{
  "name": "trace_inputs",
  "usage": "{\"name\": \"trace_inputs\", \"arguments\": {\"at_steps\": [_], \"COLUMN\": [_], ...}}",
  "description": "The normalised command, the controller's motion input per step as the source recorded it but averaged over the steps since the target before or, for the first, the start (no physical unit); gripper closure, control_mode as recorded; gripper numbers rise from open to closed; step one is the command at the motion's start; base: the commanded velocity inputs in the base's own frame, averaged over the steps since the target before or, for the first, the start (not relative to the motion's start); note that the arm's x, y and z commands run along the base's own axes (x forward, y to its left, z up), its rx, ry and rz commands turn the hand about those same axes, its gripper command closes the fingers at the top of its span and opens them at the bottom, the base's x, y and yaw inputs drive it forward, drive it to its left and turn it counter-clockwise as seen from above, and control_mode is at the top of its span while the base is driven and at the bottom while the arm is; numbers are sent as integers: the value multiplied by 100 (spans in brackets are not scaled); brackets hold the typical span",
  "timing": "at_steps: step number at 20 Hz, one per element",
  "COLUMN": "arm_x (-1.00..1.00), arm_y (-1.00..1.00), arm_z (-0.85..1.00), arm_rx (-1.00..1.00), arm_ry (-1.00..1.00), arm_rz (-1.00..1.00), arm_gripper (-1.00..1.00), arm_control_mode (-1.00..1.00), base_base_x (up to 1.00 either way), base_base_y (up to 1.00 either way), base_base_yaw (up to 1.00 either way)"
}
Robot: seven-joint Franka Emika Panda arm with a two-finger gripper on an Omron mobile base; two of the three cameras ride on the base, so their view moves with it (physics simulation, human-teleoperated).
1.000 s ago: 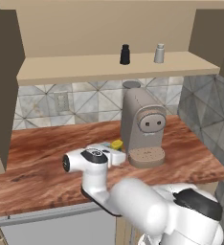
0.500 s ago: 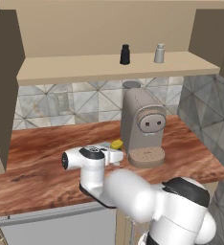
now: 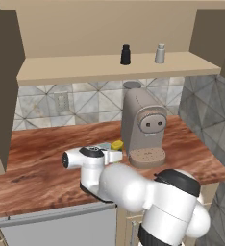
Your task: There are various items on the counter. Only move the condiments/shakers into the cabinet.
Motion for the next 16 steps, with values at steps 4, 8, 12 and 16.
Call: {"name": "trace_inputs", "arguments": {"at_steps": [4,8,12,16], "arm_x": [11,14,14,8], "arm_y": [0,0,0,0], "arm_z": [-8,-3,-3,-3], "arm_rx": [0,0,0,0], "arm_ry": [0,0,0,0], "arm_rz": [0,0,0,0], "arm_gripper": [-100,-100,-100,-100], "arm_control_mode": [-100,-100,-100,-100], "base_base_x": [0,0,0,0], "base_base_y": [0,0,0,0], "base_base_yaw": [0,0,0,0]}}
